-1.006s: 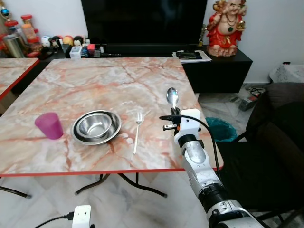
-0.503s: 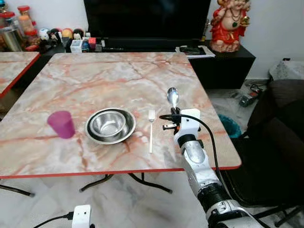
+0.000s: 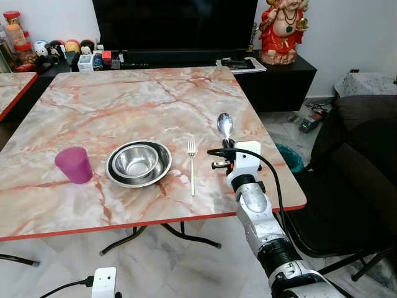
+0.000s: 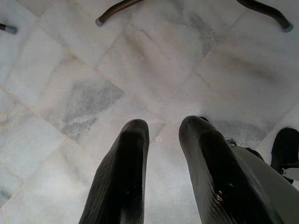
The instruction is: Setting the table
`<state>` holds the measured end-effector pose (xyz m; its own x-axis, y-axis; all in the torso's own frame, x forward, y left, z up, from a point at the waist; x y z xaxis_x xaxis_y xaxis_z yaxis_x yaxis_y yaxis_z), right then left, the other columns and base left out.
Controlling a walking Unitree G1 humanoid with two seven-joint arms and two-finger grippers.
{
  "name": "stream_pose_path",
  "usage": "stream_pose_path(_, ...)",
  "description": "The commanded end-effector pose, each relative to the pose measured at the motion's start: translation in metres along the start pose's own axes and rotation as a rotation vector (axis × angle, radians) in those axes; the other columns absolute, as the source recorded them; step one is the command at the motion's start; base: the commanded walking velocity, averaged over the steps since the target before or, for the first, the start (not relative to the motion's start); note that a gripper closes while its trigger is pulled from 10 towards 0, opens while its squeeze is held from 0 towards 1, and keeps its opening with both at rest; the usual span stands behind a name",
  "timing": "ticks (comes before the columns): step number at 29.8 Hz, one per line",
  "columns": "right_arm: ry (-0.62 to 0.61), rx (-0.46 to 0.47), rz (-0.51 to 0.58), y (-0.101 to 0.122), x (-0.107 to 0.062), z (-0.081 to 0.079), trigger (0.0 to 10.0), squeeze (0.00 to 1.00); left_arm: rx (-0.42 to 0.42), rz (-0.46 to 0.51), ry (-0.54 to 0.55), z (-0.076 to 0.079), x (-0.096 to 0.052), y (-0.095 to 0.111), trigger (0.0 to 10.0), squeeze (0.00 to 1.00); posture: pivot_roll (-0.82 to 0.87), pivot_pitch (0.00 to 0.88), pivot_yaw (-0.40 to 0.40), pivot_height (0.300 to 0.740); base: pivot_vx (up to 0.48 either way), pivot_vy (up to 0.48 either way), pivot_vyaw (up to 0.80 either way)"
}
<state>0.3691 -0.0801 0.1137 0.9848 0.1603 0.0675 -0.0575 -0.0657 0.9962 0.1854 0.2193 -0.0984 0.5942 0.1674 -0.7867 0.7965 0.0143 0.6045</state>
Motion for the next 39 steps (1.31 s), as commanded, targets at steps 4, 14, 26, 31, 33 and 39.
stream_pose_path(4,-0.008,0.009,0.007,0.0037,0.003,0.0,10.0,0.0,0.002,-0.001,0.002,-0.0005,0.0008,0.0029,10.0,0.0,-0.01,0.0,0.008,0.74,0.0,0.48,0.0)
stream_pose_path(14,-0.011,0.01,0.012,0.0048,0.0036,0.001,10.0,0.0,0.026,0.004,-0.011,0.0015,0.0012,0.0046,10.0,0.0,-0.02,0.0,0.016,0.74,0.0,0.0,0.0)
stream_pose_path(26,-0.024,0.014,-0.002,0.0008,0.0018,0.0032,10.0,0.0,0.032,0.013,-0.01,-0.0007,0.0013,0.0066,10.0,0.0,-0.02,0.0,0.021,0.74,0.0,0.0,0.0)
stream_pose_path(31,-0.04,0.019,-0.005,0.0003,0.0021,0.0072,10.0,0.0,0.038,0.012,-0.012,-0.0009,0.0011,0.0057,10.0,0.0,-0.02,0.0,0.023,0.74,0.0,0.0,-0.6)
stream_pose_path(33,-0.04,0.019,-0.006,0.0003,0.0022,0.0075,10.0,0.0,0.042,0.01,-0.013,-0.001,0.0011,0.0054,10.0,0.0,-0.02,0.0,0.025,0.74,0.246,0.0,0.0)
stream_pose_path(39,-0.047,-0.003,-0.015,-0.0022,0.0011,0.0078,10.0,0.0,0.046,0.009,-0.014,-0.0014,0.0008,0.0044,10.0,0.0,-0.02,0.0,0.026,0.74,0.259,0.0,0.0)
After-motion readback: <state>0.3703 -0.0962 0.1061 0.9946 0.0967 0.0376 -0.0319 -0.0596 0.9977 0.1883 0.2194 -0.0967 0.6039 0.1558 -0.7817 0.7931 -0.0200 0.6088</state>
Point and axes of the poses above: a point about 5 cm out from each wrist's last joint towards the gripper, its own x axis pointing out of the wrist towards the gripper, its own y axis along the axis of the wrist's last joint, z = x × y, the point moved 2 cm from there along x, pointing out of the wrist towards the gripper, and after that the axes turned 3 degrees about x, right-handed, at the moved point
